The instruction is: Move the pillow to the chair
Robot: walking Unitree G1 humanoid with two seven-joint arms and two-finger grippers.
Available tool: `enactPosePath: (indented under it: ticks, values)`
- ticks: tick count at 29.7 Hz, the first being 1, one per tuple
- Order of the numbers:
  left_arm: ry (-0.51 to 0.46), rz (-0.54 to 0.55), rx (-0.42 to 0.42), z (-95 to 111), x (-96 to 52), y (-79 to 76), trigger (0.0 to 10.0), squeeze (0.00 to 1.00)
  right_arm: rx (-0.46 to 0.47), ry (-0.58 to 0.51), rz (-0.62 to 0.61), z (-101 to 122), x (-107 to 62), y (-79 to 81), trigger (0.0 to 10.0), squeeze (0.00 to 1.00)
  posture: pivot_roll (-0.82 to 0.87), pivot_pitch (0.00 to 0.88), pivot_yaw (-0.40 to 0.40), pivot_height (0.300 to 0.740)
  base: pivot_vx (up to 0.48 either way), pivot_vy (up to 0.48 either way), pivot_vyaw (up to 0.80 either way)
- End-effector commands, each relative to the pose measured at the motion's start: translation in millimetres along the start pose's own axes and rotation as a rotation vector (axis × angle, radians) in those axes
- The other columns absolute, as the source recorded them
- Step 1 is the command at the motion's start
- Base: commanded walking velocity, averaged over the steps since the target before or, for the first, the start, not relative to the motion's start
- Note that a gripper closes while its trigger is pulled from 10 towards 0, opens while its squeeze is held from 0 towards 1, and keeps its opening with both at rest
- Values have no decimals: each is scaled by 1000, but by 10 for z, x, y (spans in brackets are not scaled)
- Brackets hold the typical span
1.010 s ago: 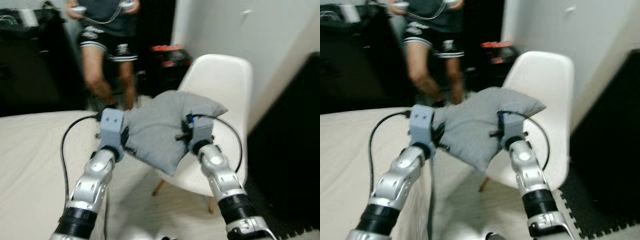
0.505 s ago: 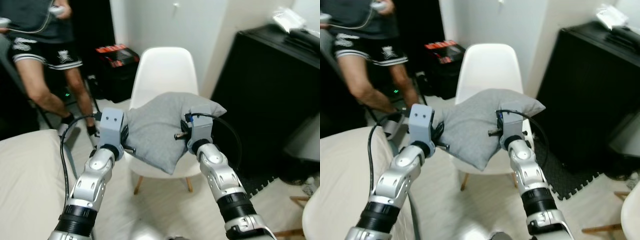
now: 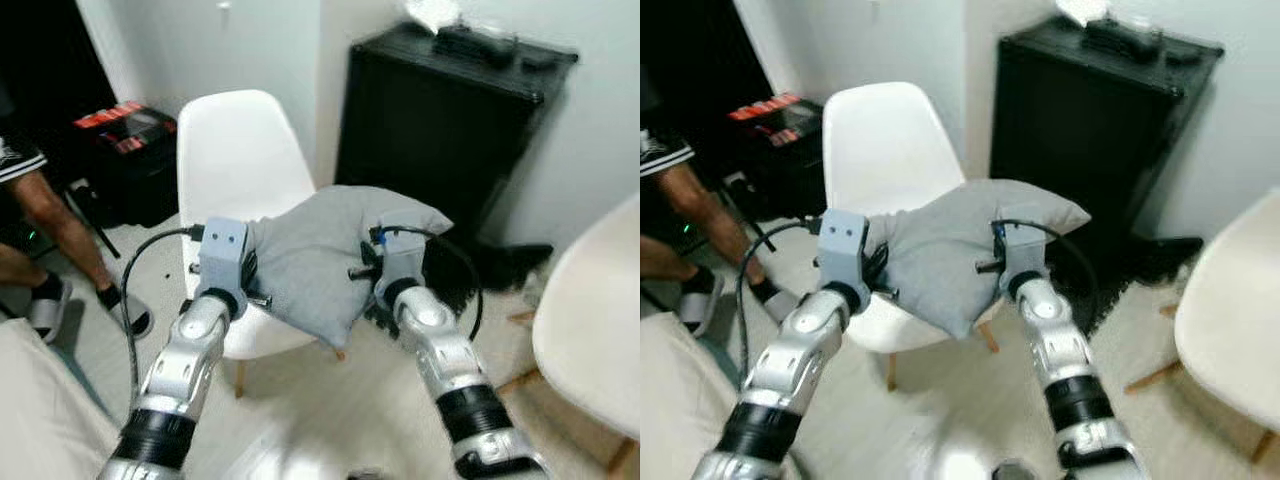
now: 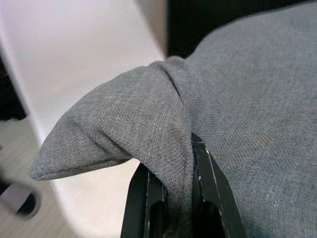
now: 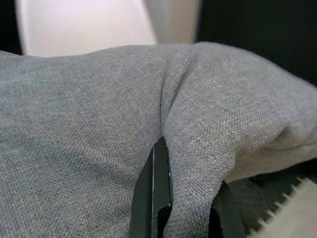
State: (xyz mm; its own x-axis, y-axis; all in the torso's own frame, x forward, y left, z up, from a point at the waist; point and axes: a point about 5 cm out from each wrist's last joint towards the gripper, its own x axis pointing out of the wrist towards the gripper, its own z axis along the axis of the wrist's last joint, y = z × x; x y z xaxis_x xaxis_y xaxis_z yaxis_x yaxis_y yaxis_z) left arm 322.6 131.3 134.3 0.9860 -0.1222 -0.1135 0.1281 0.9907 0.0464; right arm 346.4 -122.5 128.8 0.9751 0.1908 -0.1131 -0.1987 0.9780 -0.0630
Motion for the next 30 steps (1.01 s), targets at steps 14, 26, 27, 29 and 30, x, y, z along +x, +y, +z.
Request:
enactPosePath:
  ticks: [14, 26, 27, 29, 30]
  values:
    - [-17, 36, 16, 18, -9, 71, 10000, 0, -8, -36, -39, 77, -5, -93, 10000, 0, 29, 109, 24, 736, 0, 0, -800]
    - [-38, 4, -2, 43, -12, 30, 10000, 0, -8, -29, -67, 64, -20, -128, 10000, 0, 26, 101, 23, 736, 0, 0, -800]
    - [-35, 5, 3, 39, -10, 29, 10000, 0, -8, -28, -73, 64, -19, -140, 10000, 0, 24, 100, 23, 736, 0, 0, -800]
    - [-33, 7, 5, 37, -8, 30, 10000, 0, -8, -28, -77, 64, -18, -149, 10000, 0, 24, 100, 23, 736, 0, 0, -800]
    - [-32, 9, 6, 35, -8, 32, 10000, 0, -9, -28, -78, 65, -17, -154, 10000, 0, 24, 100, 23, 736, 0, 0, -800]
